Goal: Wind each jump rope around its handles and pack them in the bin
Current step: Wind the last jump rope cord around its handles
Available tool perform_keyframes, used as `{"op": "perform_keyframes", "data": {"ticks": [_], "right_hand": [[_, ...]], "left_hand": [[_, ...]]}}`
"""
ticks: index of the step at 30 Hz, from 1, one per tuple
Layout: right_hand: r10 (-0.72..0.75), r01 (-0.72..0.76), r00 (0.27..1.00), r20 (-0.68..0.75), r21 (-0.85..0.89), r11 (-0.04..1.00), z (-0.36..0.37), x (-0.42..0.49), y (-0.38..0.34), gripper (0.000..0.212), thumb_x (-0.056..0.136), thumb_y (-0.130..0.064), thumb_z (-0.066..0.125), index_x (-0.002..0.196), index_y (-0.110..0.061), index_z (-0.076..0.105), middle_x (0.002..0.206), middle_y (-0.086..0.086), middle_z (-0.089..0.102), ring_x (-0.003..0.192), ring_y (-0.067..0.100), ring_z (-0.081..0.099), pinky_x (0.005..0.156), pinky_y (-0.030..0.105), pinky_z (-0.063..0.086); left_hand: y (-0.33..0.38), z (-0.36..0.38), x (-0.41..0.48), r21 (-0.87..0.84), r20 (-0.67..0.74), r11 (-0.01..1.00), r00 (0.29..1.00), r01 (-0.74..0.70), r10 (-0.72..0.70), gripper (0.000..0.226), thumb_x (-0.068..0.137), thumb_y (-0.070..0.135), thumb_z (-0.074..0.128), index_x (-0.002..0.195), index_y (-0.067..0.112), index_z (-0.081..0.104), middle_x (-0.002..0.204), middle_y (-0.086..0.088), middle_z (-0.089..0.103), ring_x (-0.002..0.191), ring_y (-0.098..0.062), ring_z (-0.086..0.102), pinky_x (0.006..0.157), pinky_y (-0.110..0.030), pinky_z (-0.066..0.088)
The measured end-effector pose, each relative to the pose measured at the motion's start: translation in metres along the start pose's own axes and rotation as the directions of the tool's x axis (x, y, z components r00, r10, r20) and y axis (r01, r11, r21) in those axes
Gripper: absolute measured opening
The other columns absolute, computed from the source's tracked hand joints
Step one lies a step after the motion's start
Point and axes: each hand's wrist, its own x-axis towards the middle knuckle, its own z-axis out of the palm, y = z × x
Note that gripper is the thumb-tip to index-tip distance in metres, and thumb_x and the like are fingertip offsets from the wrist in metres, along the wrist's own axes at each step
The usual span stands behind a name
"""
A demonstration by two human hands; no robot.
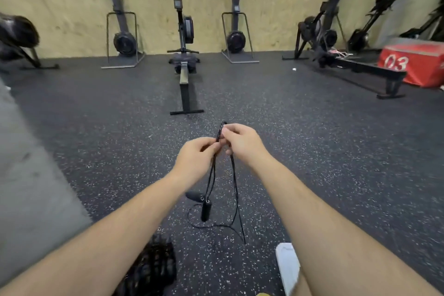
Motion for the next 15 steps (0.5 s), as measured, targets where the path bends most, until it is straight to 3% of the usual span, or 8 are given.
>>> {"op": "perform_keyframes", "data": {"ticks": [3,6,10,12,15], "right_hand": [[0.046,-0.036,0.994,0.102,-0.099,0.994,0.016,-0.005,0.008,0.034,0.091,0.001,0.050,0.121,-0.011,0.061,0.103,0.000,0.068,0.084,0.011,0.062,0.062,0.029,0.055],[0.079,-0.009,0.975,0.209,-0.316,0.949,0.027,-0.009,0.021,0.033,0.087,-0.012,0.066,0.120,-0.016,0.059,0.110,-0.001,0.070,0.094,0.014,0.066,0.084,0.037,0.057],[0.067,0.054,0.954,0.291,-0.388,0.920,0.040,-0.007,0.021,0.025,0.086,-0.035,0.076,0.092,-0.012,0.068,0.083,0.000,0.071,0.070,0.015,0.061,0.067,0.031,0.049],[0.052,0.071,0.960,0.277,-0.415,0.907,0.048,-0.004,0.022,0.027,0.089,-0.034,0.072,0.076,-0.011,0.064,0.066,-0.002,0.065,0.061,0.017,0.056,0.060,0.031,0.043],[0.044,0.074,0.961,0.274,-0.405,0.911,0.060,-0.001,0.019,0.028,0.090,-0.029,0.071,0.072,-0.009,0.063,0.063,0.000,0.064,0.057,0.018,0.054,0.060,0.034,0.046]], "left_hand": [[0.000,-0.022,0.008,0.002,-0.053,1.000,0.999,-0.003,0.003,0.012,0.097,0.025,0.065,0.095,0.026,0.077,0.098,0.005,0.073,0.093,-0.019,0.067,0.094,-0.042,0.053],[0.000,-0.032,0.014,-0.025,-0.057,1.000,0.998,-0.001,-0.001,0.017,0.096,0.023,0.065,0.103,0.018,0.080,0.100,0.004,0.075,0.090,-0.015,0.067,0.093,-0.035,0.051],[-0.014,-0.036,0.015,-0.172,-0.056,0.982,0.995,0.077,-0.088,0.018,0.098,0.022,0.063,0.103,0.023,0.080,0.099,0.011,0.077,0.092,-0.007,0.067,0.094,-0.033,0.053],[-0.023,-0.038,0.015,-0.199,-0.047,0.975,0.993,0.099,-0.110,0.017,0.098,0.023,0.063,0.102,0.025,0.080,0.099,0.013,0.077,0.092,-0.003,0.067,0.090,-0.031,0.052],[-0.034,-0.044,0.014,-0.233,-0.055,0.967,0.991,0.108,-0.124,0.017,0.098,0.027,0.063,0.105,0.026,0.078,0.104,0.013,0.074,0.096,-0.002,0.065,0.095,-0.034,0.052]]}}
